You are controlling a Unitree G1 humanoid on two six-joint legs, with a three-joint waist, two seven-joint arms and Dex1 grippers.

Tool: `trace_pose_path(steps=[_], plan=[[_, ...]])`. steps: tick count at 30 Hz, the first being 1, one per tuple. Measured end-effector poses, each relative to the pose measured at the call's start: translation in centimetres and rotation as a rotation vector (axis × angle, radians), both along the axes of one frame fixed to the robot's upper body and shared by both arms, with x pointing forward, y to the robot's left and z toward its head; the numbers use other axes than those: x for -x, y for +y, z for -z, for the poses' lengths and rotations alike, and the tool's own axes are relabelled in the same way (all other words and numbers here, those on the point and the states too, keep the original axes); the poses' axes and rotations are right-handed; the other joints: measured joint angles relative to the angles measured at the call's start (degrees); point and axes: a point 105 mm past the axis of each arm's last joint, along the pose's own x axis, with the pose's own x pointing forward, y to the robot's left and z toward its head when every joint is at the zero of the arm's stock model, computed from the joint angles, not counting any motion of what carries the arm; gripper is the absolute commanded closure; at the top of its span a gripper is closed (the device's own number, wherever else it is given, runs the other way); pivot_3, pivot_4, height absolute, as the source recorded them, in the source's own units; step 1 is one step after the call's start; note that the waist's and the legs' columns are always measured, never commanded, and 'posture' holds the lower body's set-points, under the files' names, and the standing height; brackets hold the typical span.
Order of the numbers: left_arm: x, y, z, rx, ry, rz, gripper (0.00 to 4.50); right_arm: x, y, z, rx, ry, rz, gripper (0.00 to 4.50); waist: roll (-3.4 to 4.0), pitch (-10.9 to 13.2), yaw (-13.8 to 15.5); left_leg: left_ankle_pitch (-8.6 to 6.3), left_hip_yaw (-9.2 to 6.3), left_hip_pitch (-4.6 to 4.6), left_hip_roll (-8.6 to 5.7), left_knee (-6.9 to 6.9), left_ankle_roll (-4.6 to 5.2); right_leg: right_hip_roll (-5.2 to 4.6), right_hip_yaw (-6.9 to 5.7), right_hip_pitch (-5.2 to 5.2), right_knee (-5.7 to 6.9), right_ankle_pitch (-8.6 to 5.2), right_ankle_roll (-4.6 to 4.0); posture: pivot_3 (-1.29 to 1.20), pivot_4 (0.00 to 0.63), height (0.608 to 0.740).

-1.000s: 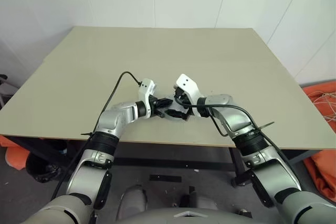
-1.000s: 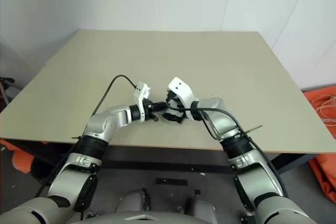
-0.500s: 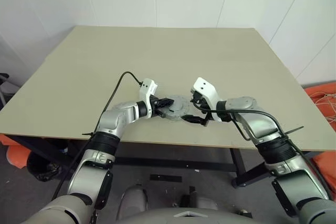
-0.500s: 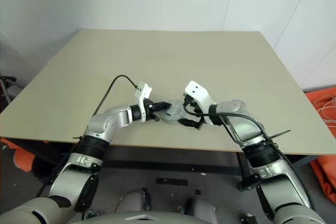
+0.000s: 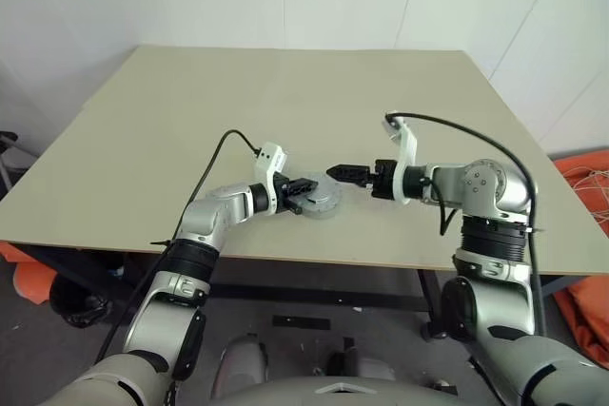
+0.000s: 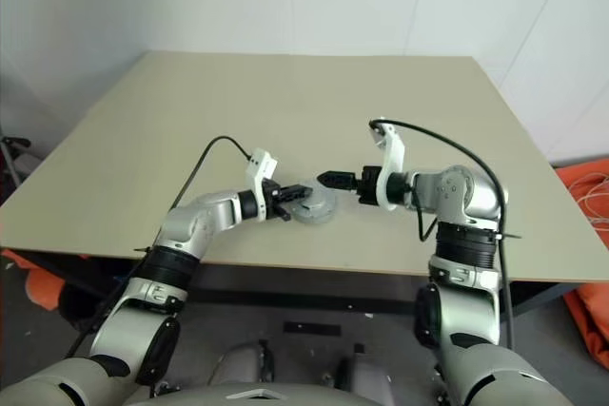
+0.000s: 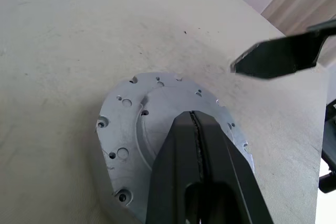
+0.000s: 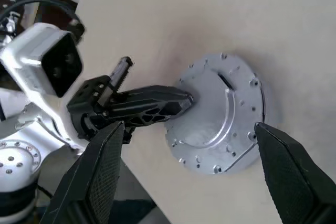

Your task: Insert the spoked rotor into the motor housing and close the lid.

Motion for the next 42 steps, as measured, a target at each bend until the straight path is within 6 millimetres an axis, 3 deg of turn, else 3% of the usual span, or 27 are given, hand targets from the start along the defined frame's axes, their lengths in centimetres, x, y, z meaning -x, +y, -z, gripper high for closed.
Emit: trace_pose_path(steps=[9, 27, 42], plan=[[0.1, -0.1, 0.0, 0.000, 0.005, 0.004, 4.50, 0.2, -0.1, 2.3, 0.011, 0.129, 0.055, 0.01, 0.11, 0.02, 0.70, 0.08, 0.03, 0.05, 0.00, -0.13, -0.15, 0.01, 0.01, -0.02, -0.02, -0.02, 0.03, 0.00, 0.000, 0.740], [0.3, 0.0, 0.0, -0.004, 0.008, 0.007, 4.50, 0.2, -0.6, 3.1, -0.086, 0.199, 0.124, 0.01, 0.12, 0.01, 0.66, 0.14, 0.05, 0.14, 0.01, -0.26, -0.26, 0.01, 0.02, 0.00, -0.01, -0.26, 0.42, 0.00, 0.000, 0.740], [0.5, 0.1, 0.0, -0.005, 0.008, 0.009, 4.50, 0.9, 0.8, 3.2, -0.211, 0.224, 0.093, 0.01, 0.14, 0.01, 0.61, 0.17, 0.08, 0.13, 0.02, -0.38, -0.31, 0.02, 0.01, -0.09, 0.00, -0.33, 0.33, 0.00, 0.000, 0.740]])
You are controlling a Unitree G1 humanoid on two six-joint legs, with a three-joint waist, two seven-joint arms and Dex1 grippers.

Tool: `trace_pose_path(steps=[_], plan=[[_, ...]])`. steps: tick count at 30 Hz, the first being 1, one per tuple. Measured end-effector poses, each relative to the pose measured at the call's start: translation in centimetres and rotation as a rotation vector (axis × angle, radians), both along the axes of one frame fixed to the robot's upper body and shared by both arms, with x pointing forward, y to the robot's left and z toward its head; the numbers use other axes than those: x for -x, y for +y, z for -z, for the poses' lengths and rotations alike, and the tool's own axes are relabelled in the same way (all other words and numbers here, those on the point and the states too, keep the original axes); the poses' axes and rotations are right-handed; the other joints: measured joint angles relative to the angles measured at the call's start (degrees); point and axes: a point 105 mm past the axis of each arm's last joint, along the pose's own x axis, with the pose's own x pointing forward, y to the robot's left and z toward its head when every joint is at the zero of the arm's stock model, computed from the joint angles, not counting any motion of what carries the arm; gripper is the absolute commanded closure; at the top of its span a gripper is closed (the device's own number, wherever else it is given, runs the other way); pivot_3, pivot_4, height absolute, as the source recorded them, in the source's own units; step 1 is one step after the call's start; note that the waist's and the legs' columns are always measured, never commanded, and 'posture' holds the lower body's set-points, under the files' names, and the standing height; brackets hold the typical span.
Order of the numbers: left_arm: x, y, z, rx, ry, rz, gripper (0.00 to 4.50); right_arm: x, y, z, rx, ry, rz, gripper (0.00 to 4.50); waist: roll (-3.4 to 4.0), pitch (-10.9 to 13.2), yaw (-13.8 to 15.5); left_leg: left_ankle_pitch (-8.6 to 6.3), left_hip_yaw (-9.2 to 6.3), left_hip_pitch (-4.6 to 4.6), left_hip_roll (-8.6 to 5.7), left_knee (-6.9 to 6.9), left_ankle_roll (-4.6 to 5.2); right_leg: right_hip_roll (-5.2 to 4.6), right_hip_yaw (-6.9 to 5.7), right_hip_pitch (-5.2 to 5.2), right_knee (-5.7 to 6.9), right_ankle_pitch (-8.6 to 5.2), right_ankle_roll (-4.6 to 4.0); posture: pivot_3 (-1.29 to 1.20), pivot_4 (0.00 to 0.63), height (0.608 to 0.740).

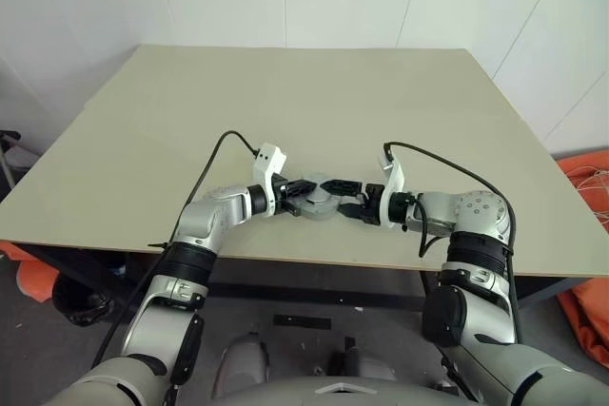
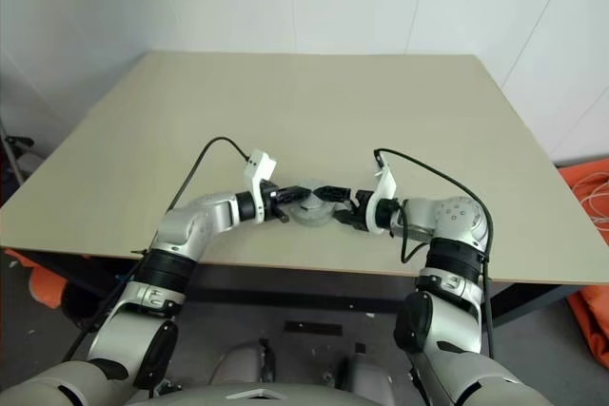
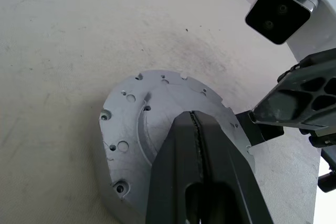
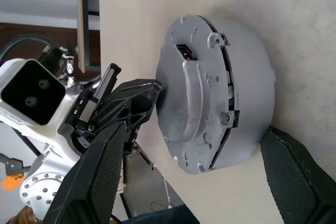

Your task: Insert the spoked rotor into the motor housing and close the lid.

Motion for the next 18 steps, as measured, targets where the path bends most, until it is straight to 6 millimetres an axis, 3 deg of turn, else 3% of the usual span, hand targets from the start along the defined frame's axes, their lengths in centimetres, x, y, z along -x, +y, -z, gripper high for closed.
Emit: trace_pose_path(steps=[18], plan=[[-0.04, -0.02, -0.26, 0.006, -0.009, -0.001, 4.50, -0.38, 0.45, -0.66, -0.110, 0.002, 0.062, 0.01, 0.01, 0.01, -0.15, 0.09, 0.04, 0.04, 0.01, -0.10, -0.15, 0.00, 0.00, -0.05, 0.01, -0.01, 0.01, 0.00, 0.000, 0.740]])
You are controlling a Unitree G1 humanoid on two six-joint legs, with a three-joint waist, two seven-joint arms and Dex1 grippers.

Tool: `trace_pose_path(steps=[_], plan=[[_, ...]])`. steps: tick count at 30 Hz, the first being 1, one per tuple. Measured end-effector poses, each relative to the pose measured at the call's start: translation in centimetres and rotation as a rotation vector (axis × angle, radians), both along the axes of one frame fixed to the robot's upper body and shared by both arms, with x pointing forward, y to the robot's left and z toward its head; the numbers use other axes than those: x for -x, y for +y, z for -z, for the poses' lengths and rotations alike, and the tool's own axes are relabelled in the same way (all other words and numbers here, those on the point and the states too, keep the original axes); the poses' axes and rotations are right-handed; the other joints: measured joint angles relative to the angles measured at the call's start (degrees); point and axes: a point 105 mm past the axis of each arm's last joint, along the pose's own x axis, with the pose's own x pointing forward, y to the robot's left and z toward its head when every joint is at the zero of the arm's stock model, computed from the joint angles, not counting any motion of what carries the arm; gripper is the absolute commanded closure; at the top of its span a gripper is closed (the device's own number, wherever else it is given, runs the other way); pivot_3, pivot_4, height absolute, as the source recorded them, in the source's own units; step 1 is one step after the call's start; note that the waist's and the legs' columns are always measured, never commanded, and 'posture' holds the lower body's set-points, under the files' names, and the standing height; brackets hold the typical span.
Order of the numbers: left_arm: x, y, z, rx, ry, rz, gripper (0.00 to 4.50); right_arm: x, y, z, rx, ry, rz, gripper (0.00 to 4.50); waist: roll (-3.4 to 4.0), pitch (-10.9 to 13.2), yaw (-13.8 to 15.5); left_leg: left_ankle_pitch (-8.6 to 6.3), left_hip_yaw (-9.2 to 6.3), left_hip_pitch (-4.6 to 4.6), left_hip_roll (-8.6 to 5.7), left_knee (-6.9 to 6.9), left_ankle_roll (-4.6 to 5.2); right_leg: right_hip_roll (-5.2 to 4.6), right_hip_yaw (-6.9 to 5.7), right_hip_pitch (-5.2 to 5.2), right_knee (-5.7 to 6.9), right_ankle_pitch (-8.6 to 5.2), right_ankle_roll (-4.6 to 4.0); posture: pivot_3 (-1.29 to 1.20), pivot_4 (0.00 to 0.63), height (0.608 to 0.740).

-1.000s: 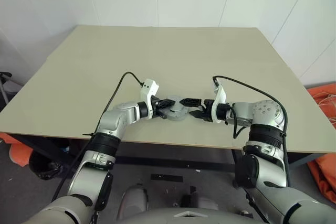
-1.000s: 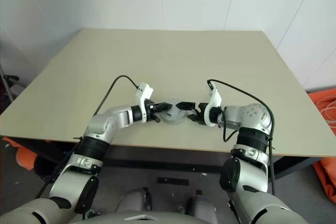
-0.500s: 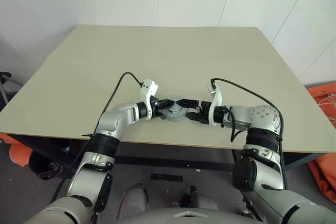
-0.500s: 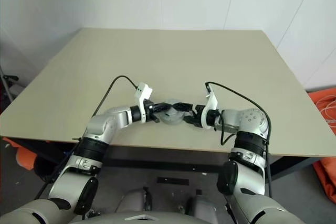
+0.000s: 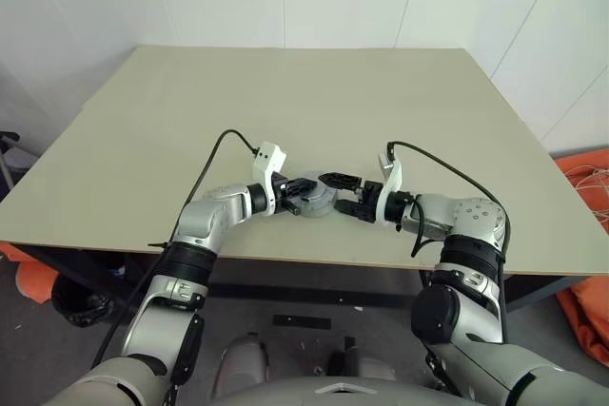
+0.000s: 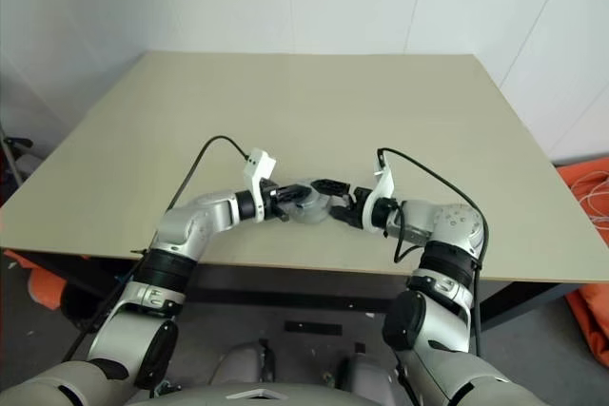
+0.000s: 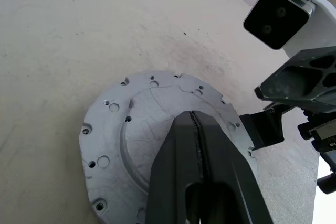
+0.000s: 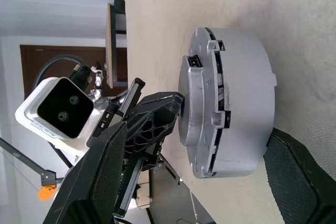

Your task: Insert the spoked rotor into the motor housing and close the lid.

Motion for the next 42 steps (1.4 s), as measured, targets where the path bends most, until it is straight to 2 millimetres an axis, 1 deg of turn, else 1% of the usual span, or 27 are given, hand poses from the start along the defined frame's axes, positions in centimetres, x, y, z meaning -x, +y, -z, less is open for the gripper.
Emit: trace_pose_path(steps=[3, 4, 5, 13, 14, 18, 25, 29, 32, 34, 36, 38, 40, 42], plan=[[0.0, 0.0, 0.0, 0.001, 0.000, 0.000, 4.50, 0.0, 0.0, 0.0, 0.001, 0.000, 0.000, 0.01, 0.00, 0.00, 0.00, 0.03, 0.00, 0.00, -0.01, -0.06, -0.05, 0.00, 0.00, -0.01, -0.01, 0.00, 0.00, 0.00, 0.000, 0.740], [0.0, 0.0, 0.0, 0.001, -0.001, 0.000, 4.50, 0.0, 0.0, 0.0, 0.002, 0.000, 0.000, 0.41, 0.00, 0.00, 0.01, 0.04, 0.00, 0.00, -0.01, -0.08, -0.06, 0.00, 0.00, -0.02, -0.01, -0.01, -0.01, 0.00, 0.000, 0.740], [0.0, 0.0, 0.0, 0.002, -0.003, -0.001, 4.50, 0.0, 0.0, 0.0, 0.005, 0.002, 0.001, 0.57, 0.00, 0.00, 0.02, 0.04, 0.00, 0.00, -0.01, -0.10, -0.07, 0.00, 0.00, -0.03, -0.01, -0.01, -0.02, 0.00, 0.000, 0.740], [-0.3, 0.4, -0.7, 0.009, -0.029, -0.016, 4.50, 0.0, 0.0, 0.3, 0.030, 0.011, 0.000, 3.16, 0.00, 0.00, 0.06, 0.06, 0.00, -0.10, -0.02, -0.18, -0.10, 0.01, 0.00, -0.18, 0.00, -0.03, -0.07, 0.00, 0.000, 0.740], [-0.3, 0.3, -0.7, 0.011, -0.029, -0.014, 4.50, 0.0, 0.0, 0.3, 0.040, 0.013, -0.004, 3.28, 0.01, 0.01, 0.09, 0.06, 0.00, -0.15, -0.03, -0.18, -0.10, 0.01, 0.00, -0.23, 0.00, -0.03, -0.07, 0.00, 0.000, 0.740], [-0.2, 0.2, -0.7, 0.013, -0.030, -0.013, 4.50, 0.0, 0.1, 0.3, 0.045, 0.012, -0.009, 3.28, 0.01, 0.01, 0.12, 0.06, 0.00, -0.16, -0.02, -0.19, -0.10, 0.01, -0.01, -0.25, 0.00, 0.13, -0.37, 0.00, 0.000, 0.740], [-0.2, 0.2, -0.8, 0.022, -0.029, -0.015, 4.50, 0.1, 0.1, 0.2, 0.055, 0.007, -0.018, 3.28, 0.01, 0.01, 0.16, 0.06, 0.00, -0.16, -0.03, -0.19, -0.10, 0.01, -0.01, -0.25, 0.00, 0.14, -0.38, 0.00, 0.000, 0.740], [-0.4, -0.2, -1.1, 0.068, -0.014, -0.039, 4.50, 0.1, 0.2, 0.2, 0.054, 0.004, -0.025, 3.28, 0.01, 0.01, 0.19, 0.06, 0.00, -0.22, -0.03, -0.19, -0.10, 0.01, -0.01, -0.30, 0.00, 0.16, -0.42, 0.00, 0.000, 0.740], [-0.2, -0.7, -2.0, 0.167, 0.015, -0.071, 4.50, 0.2, 0.5, 0.1, 0.047, 0.000, -0.035, 3.28, 0.00, 0.02, 0.21, 0.06, 0.00, -0.37, -0.04, -0.19, -0.09, 0.01, -0.01, -0.46, 0.03, 0.18, -0.46, 0.00, 0.000, 0.740], [0.1, -0.7, -3.8, 0.272, 0.006, -0.089, 4.50, 0.2, 0.7, 0.1, 0.041, -0.001, -0.039, 3.28, 0.00, 0.02, 0.30, 0.07, -0.01, -0.61, -0.04, -0.17, -0.09, 0.00, -0.03, -0.71, 0.11, 0.20, -0.47, 0.00, 0.000, 0.740], [0.4, 0.3, -5.2, 0.336, -0.014, -0.121, 4.50, 0.2, 0.6, 0.1, 0.037, -0.002, -0.036, 3.28, 0.00, 0.02, 0.29, 0.07, -0.02, -0.76, -0.03, -0.15, -0.09, 0.01, -0.04, -0.85, 0.16, 0.22, -0.47, 0.00, 0.000, 0.740], [0.8, 1.5, -5.8, 0.383, -0.015, -0.162, 4.50, 0.1, 0.4, 0.0, 0.039, -0.004, -0.030, 3.28, 0.01, 0.01, 0.30, 0.07, -0.03, -0.81, -0.03, -0.14, -0.09, 0.01, -0.06, -0.87, 0.18, 0.23, -0.44, 0.00, 0.000, 0.740], [1.6, 2.9, -5.8, 0.449, 0.013, -0.229, 4.50, 0.0, 0.2, 0.0, 0.038, -0.009, -0.022, 3.28, 0.01, 0.01, 0.25, 0.06, -0.03, -0.85, -0.03, -0.12, -0.08, 0.01, -0.07, -0.88, 0.15, 0.23, -0.45, 0.00, 0.000, 0.740], [2.7, 4.8, -5.4, 0.542, 0.072, -0.319, 4.50, -0.2, -0.1, -0.1, 0.039, -0.016, -0.007, 3.28, 0.00, 0.02, 0.25, 0.05, -0.06, -0.95, -0.02, -0.07, -0.07, 0.02, -0.09, -0.91, 0.14, 0.21, -0.48, 0.00, 0.000, 0.740]])
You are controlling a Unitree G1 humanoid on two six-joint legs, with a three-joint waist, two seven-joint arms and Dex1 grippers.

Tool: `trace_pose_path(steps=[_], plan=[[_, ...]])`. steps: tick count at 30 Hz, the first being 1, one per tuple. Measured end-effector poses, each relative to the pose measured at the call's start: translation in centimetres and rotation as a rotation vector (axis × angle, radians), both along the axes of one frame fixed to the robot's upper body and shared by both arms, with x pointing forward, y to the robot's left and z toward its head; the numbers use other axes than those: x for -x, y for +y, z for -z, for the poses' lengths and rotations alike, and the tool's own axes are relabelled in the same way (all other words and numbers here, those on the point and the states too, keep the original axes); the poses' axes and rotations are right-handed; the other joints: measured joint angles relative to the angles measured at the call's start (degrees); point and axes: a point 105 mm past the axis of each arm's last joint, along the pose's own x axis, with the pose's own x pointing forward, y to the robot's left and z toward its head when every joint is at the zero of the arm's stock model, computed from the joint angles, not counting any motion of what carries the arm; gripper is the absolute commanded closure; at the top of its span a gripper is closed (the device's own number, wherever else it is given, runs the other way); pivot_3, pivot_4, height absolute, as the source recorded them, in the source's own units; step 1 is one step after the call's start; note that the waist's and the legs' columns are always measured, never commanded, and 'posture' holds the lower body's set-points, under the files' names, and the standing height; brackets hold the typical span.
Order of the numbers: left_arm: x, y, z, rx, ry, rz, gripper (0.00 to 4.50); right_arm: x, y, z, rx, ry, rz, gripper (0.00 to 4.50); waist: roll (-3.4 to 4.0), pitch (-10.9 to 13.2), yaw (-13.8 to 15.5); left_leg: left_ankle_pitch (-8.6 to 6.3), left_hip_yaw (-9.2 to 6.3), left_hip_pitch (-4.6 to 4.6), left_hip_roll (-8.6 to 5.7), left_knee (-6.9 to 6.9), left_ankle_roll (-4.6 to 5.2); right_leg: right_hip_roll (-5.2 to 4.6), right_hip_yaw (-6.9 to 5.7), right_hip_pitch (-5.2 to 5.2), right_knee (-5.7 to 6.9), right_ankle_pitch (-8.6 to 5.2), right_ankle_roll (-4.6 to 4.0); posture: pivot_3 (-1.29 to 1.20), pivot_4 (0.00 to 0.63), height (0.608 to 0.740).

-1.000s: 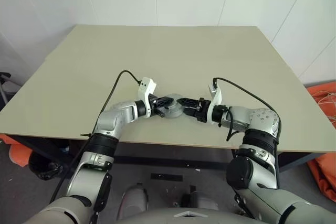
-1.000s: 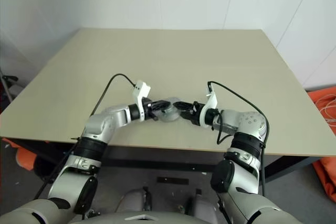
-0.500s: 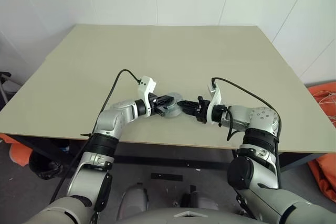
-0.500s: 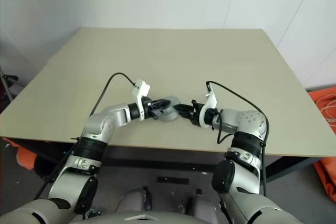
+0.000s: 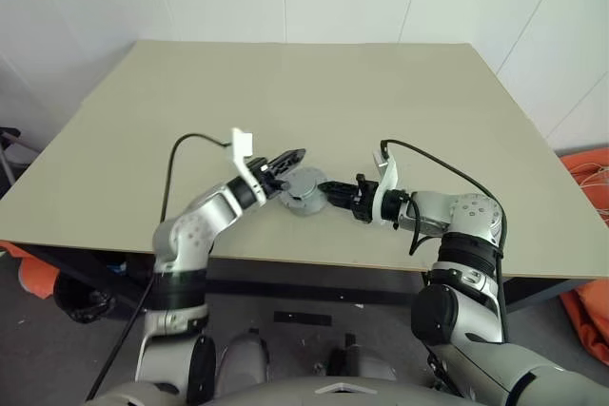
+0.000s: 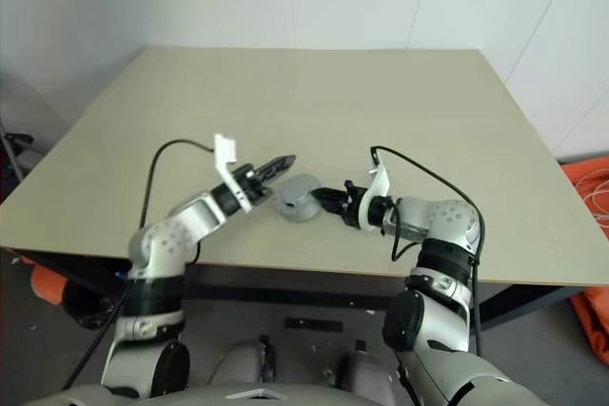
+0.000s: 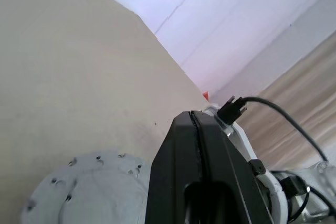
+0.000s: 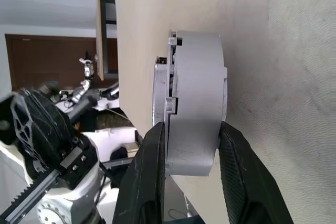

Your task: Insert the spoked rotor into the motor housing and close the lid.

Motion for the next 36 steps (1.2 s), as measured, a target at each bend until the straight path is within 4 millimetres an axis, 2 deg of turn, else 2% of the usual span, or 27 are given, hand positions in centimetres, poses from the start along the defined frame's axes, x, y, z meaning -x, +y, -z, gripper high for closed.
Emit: trace_pose_path(steps=[4, 8, 15, 20, 29, 36], plan=[[1.8, 2.5, 1.3, 0.136, 0.131, -0.096, 4.50, -0.7, -0.4, -0.3, -0.004, -0.015, 0.036, 3.28, 0.00, 0.00, 0.06, 0.00, -0.03, -0.09, 0.02, 0.18, 0.00, 0.02, -0.02, 0.01, 0.03, -0.04, -0.06, 0.00, 0.000, 0.740], [2.6, 3.7, 3.1, 0.243, 0.273, -0.159, 4.50, -1.6, -0.1, -1.9, -0.022, -0.065, 0.047, 3.28, -0.02, 0.02, 0.07, 0.01, -0.05, -0.11, 0.05, 0.33, -0.01, 0.03, -0.01, 0.04, 0.02, -0.09, 0.36, 0.00, 0.000, 0.740], [2.1, 3.6, 3.8, 0.369, 0.371, -0.159, 4.50, -2.4, 2.2, -5.2, -0.081, -0.145, 0.017, 3.28, -0.02, 0.01, 0.03, 0.02, -0.08, -0.12, 0.03, 0.40, -0.04, 0.04, 0.02, 0.05, 0.02, 0.02, 0.87, 0.00, 0.000, 0.740], [1.4, 3.1, 3.3, 0.427, 0.370, -0.136, 2.97, -2.0, 3.3, -6.5, -0.101, -0.181, -0.013, 3.28, -0.03, 0.01, 0.11, 0.02, -0.18, -0.19, -0.01, 0.40, -0.04, 0.07, 0.02, 0.06, 0.01, 0.05, 0.93, 0.00, 0.000, 0.740], [1.4, 1.7, 1.9, 0.496, 0.336, -0.055, 0.12, -1.9, 2.9, -6.5, -0.098, -0.181, 0.000, 3.28, -0.03, 0.01, -0.01, 0.03, -0.19, -0.18, 0.01, 0.45, -0.07, 0.07, 0.02, 0.06, 0.04, 0.08, 1.01, 0.00, 0.000, 0.740], [1.4, 1.8, 1.8, 0.515, 0.337, -0.060, 0.04, -1.8, 2.9, -6.6, -0.096, -0.183, 0.001, 3.28, -0.03, 0.01, -0.01, 0.03, -0.20, -0.19, 0.00, 0.47, -0.08, 0.07, 0.02, 0.07, 0.05, 0.09, 1.02, 0.00, 0.000, 0.740]])
